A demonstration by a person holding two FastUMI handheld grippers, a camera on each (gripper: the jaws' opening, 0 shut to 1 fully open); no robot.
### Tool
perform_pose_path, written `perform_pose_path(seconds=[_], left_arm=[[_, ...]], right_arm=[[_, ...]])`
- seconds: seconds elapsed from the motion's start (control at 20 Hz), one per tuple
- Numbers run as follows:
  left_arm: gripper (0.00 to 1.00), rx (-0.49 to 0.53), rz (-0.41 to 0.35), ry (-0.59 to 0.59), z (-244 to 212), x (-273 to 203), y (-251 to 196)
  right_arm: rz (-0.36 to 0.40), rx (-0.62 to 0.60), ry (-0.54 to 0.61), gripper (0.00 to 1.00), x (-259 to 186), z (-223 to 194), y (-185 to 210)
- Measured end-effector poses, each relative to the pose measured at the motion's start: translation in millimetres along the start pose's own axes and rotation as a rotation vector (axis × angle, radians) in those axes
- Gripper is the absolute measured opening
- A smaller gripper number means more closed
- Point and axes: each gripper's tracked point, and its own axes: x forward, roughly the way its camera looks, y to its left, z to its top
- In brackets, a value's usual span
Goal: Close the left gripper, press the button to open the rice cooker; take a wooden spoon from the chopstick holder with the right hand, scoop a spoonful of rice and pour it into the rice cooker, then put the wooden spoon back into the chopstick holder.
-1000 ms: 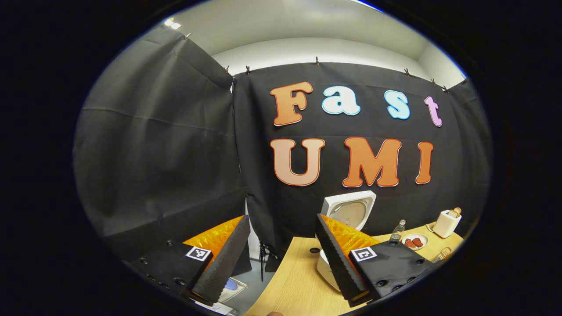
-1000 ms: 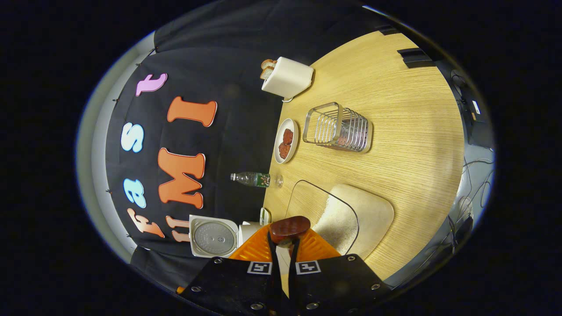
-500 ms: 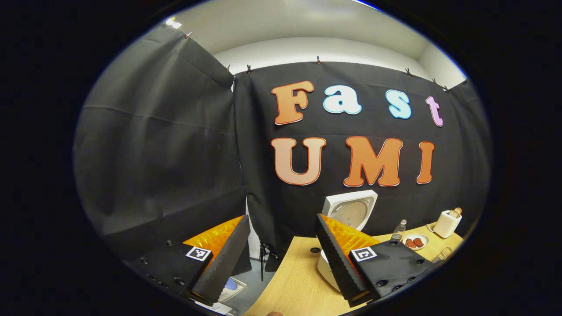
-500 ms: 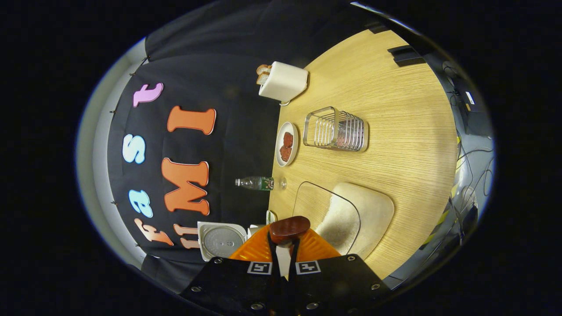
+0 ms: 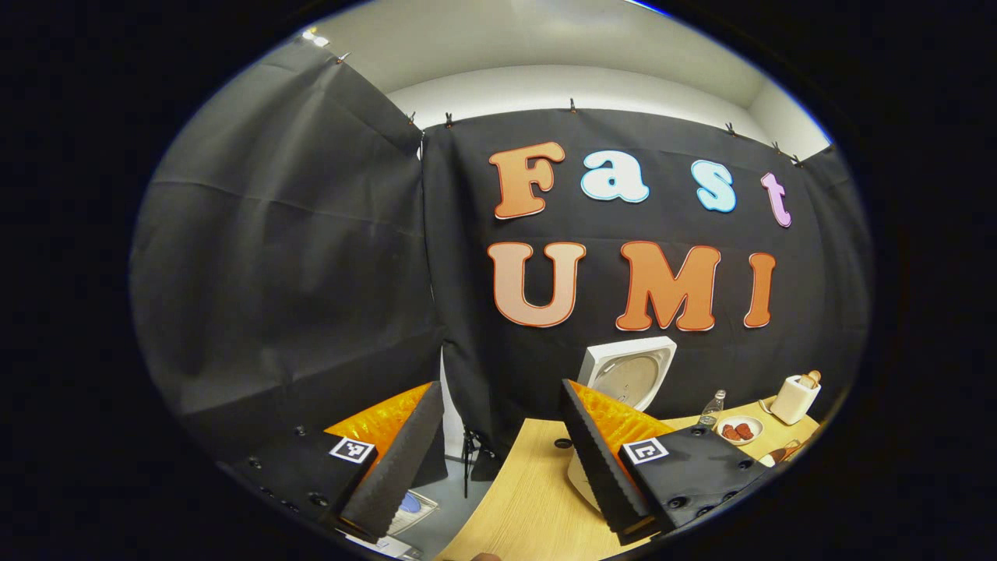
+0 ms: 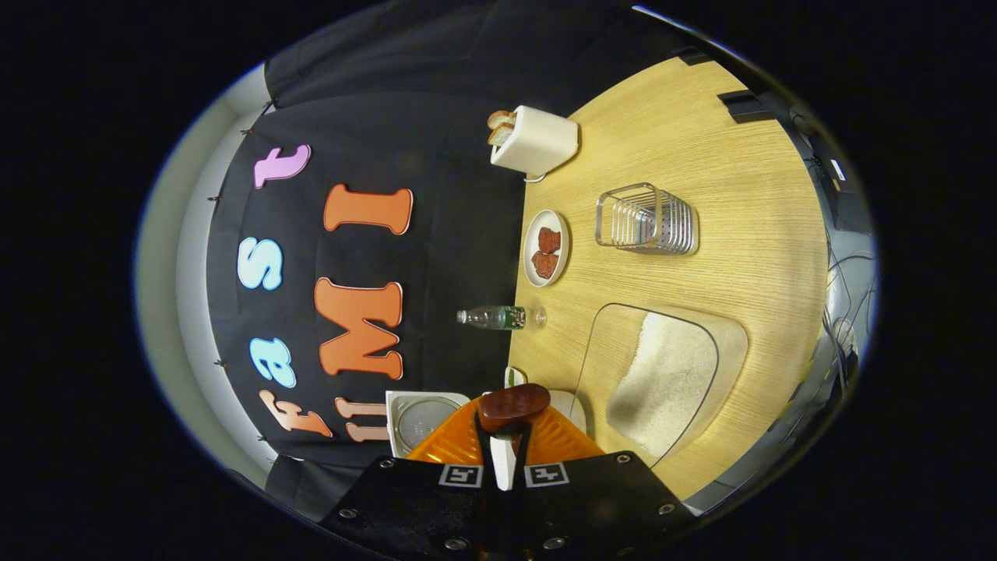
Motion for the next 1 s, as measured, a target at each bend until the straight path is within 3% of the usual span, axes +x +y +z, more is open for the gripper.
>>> perform_pose_path(seconds=[0.55,1.0], left_arm=[[1.00,-0.001,0.000,0.021,-13,3,16],[1.00,0.003,0.038,0.069,-35,19,44]], right_arm=[[0.171,-0.048,0.092,0.05,55,-47,118],[0.170,-0.147,0.114,0.05,145,-93,164]])
